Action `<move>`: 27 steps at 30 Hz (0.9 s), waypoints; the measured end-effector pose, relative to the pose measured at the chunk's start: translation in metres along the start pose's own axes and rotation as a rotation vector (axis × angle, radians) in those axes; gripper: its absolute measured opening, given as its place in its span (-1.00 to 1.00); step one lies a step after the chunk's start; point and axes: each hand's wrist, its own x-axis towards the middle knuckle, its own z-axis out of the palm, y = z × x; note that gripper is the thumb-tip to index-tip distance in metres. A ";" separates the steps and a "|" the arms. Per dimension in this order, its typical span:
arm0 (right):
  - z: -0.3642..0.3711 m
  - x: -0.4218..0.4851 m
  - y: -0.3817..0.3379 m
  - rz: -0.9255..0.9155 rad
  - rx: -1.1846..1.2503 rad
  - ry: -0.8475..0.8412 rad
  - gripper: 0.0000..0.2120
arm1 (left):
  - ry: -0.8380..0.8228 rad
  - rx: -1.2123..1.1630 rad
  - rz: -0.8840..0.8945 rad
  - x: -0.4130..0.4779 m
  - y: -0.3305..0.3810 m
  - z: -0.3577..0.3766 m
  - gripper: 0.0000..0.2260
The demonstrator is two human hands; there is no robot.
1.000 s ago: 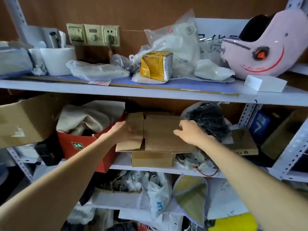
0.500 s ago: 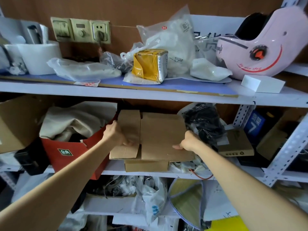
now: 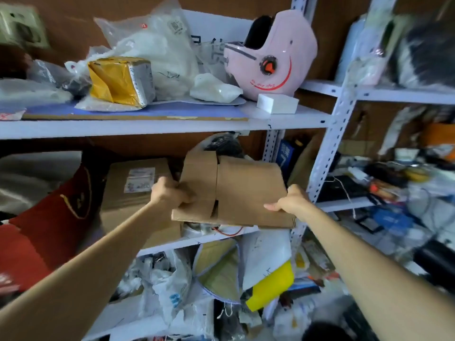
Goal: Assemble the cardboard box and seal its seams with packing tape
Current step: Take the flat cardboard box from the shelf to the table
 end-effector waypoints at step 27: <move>-0.058 -0.522 0.329 1.053 0.268 1.113 -0.44 | -1.536 0.191 0.788 -0.408 0.069 0.315 -0.44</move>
